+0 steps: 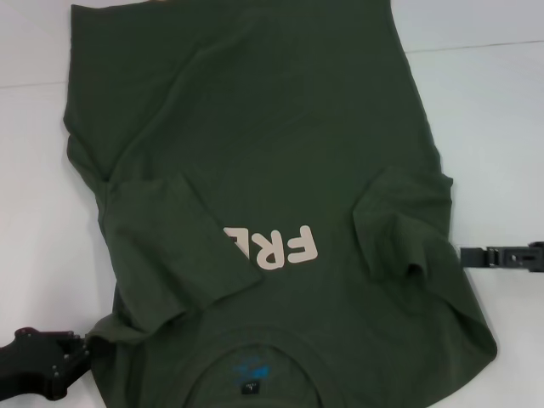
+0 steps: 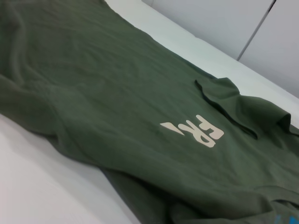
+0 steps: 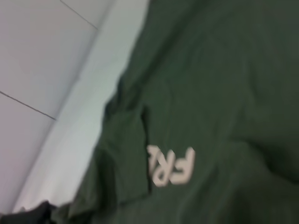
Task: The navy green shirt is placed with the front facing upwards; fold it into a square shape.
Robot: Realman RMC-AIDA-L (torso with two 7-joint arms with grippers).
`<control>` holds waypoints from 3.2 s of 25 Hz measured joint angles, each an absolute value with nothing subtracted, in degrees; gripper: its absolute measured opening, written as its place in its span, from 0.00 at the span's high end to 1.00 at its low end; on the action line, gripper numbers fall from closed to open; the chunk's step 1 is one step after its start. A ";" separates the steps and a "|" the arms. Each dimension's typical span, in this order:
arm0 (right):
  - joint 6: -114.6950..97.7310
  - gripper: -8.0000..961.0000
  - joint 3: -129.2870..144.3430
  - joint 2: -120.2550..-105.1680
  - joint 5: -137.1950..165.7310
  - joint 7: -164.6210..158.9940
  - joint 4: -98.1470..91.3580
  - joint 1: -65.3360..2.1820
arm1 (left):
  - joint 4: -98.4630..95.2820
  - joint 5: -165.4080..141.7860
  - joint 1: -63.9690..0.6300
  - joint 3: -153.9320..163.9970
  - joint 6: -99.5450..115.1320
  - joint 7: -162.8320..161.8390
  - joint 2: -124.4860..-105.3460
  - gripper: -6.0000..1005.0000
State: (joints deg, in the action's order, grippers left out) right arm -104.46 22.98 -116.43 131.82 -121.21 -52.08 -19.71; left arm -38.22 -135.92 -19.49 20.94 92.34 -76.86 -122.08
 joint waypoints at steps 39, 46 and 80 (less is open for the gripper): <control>-108.71 0.26 35.74 -118.39 156.79 -141.23 -66.21 -27.93 | -37.95 -135.87 -21.53 20.59 90.92 -77.61 -121.99 0.96; -107.51 0.26 38.25 -119.14 156.83 -141.66 -66.03 -28.32 | -37.85 -135.87 -21.53 20.48 90.56 -77.60 -121.99 0.96; -105.34 0.26 40.96 -119.67 155.41 -141.02 -62.03 -27.83 | -37.79 -135.88 -21.71 20.48 89.61 -77.54 -121.99 0.96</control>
State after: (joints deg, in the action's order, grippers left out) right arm -105.34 40.96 -119.67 155.41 -141.02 -62.03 -27.83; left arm -37.79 -135.88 -21.71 20.48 89.61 -77.54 -121.99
